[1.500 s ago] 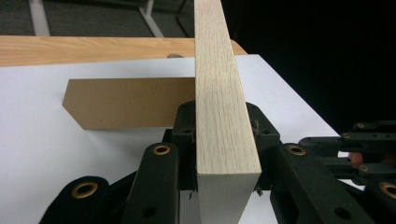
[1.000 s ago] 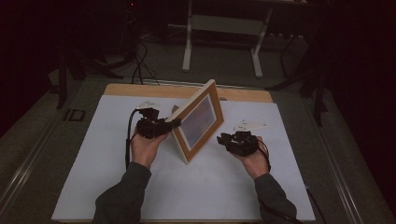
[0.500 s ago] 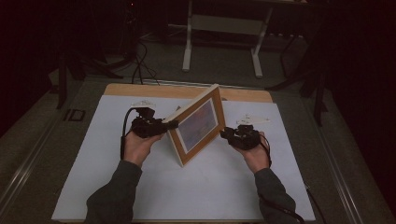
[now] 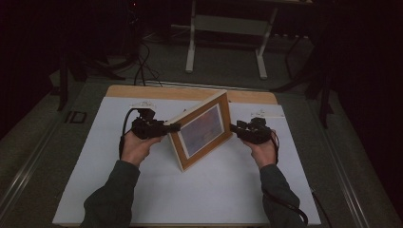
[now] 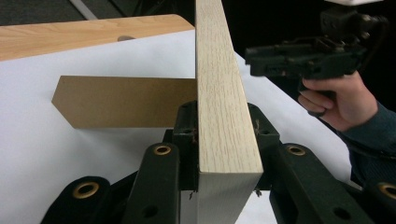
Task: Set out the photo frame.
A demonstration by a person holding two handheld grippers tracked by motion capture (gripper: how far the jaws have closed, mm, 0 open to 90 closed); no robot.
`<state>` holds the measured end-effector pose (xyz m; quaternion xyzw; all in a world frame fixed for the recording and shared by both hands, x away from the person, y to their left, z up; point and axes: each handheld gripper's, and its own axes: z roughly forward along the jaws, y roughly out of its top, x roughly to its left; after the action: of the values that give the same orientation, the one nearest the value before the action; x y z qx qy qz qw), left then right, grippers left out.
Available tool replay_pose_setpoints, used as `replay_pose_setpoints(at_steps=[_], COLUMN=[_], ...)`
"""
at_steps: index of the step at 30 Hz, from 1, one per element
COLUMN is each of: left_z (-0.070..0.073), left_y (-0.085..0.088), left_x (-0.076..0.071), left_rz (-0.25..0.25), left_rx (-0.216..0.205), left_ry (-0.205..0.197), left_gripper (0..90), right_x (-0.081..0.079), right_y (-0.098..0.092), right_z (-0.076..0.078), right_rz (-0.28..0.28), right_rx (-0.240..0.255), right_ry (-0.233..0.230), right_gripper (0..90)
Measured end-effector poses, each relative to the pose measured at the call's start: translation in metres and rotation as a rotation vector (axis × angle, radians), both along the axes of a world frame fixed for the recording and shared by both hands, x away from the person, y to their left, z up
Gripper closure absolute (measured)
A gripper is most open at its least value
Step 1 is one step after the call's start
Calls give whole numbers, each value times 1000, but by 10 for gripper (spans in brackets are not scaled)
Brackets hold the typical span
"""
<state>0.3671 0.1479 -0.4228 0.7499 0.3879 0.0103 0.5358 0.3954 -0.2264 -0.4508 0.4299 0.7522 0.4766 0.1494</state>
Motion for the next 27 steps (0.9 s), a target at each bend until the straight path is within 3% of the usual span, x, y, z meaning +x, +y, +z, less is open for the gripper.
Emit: replay_pose_setpoints(at_steps=[9, 27], left_z=[-1, 1], left_y=[5, 5], left_x=[9, 21], left_rz=[-70, -185], left_rx=[-3, 10], left_ry=[4, 2], left_gripper=[723, 723], right_x=[12, 28], right_y=[-2, 5], right_z=[9, 14], right_rz=[-4, 36], right_rx=[29, -15], right_ry=[0, 9], right_gripper=[500, 383])
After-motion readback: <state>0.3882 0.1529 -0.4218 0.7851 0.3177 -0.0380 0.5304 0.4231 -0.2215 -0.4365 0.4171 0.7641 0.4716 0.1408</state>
